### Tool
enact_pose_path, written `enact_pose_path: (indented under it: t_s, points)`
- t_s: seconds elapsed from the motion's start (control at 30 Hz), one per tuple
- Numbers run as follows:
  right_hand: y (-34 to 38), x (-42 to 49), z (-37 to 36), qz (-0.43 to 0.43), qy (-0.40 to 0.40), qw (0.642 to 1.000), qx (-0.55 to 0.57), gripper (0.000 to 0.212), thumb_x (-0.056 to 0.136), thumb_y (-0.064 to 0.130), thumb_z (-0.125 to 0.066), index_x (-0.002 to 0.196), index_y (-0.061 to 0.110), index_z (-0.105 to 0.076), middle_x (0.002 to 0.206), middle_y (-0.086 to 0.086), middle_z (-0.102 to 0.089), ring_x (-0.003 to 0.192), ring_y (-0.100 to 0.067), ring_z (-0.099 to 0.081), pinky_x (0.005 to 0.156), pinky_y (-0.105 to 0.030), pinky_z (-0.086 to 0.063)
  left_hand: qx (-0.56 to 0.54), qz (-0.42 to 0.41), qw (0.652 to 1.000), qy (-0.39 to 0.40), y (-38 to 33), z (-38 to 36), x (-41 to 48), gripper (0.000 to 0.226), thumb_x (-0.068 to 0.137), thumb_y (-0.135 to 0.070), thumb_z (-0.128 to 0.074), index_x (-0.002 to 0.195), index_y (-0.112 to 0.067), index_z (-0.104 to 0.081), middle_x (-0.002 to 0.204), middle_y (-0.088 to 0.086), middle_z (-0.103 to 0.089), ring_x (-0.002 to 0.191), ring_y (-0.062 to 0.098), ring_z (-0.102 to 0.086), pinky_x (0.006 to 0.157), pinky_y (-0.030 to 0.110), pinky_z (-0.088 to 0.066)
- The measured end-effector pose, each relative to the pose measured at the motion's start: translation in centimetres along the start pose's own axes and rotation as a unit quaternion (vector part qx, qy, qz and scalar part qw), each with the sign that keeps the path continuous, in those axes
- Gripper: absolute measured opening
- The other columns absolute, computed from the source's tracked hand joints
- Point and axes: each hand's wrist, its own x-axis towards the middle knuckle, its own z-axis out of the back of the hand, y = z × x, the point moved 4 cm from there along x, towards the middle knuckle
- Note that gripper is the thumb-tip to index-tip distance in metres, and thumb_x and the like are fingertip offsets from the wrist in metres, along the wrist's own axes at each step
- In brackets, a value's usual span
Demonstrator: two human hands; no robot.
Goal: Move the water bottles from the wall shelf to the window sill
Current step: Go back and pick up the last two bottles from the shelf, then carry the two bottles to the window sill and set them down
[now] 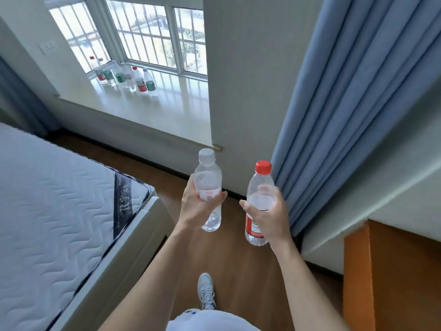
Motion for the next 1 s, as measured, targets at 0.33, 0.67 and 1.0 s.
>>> enact_pose_path:
  t_s: [0.33, 0.67, 1.0]
  points:
    - [4.8, 14.7, -15.9, 0.039, 0.058, 0.996, -0.053, 0.056, 0.065, 0.04, -0.088, 0.11, 0.029, -0.057, 0.103, 0.018, -0.063, 0.098, 0.003, -0.059, 0.077, -0.017, -0.046, -0.002, 0.011, 0.998, -0.064, 0.9, 9.4, 17.4, 0.057, 0.053, -0.049, -0.083, 0.101, -0.039, -0.054, 0.097, 0.0, -0.067, 0.096, 0.022, -0.067, 0.084, 0.05, -0.057]
    - [7.0, 25.4, -27.4, 0.053, 0.127, 0.989, -0.062, 0.059, 0.067, 0.042, -0.089, 0.114, 0.032, -0.055, 0.108, 0.012, -0.063, 0.102, -0.011, -0.062, 0.082, -0.028, -0.053, 0.008, 0.008, 0.992, -0.128, 1.8, 15.4, 29.3, 0.06, 0.064, -0.034, -0.086, 0.113, -0.027, -0.052, 0.099, 0.0, -0.064, 0.096, 0.018, -0.065, 0.076, 0.03, -0.057]
    - [9.8, 40.4, -41.1, 0.094, 0.239, 0.964, -0.068, 0.057, 0.07, 0.046, -0.086, 0.11, 0.023, -0.052, 0.1, 0.014, -0.06, 0.094, -0.01, -0.061, 0.075, -0.028, -0.051, 0.053, 0.001, 0.968, -0.244, 2.5, 20.9, 44.5, 0.065, 0.065, -0.036, -0.086, 0.117, -0.029, -0.048, 0.1, -0.003, -0.059, 0.095, 0.015, -0.063, 0.075, 0.026, -0.058]
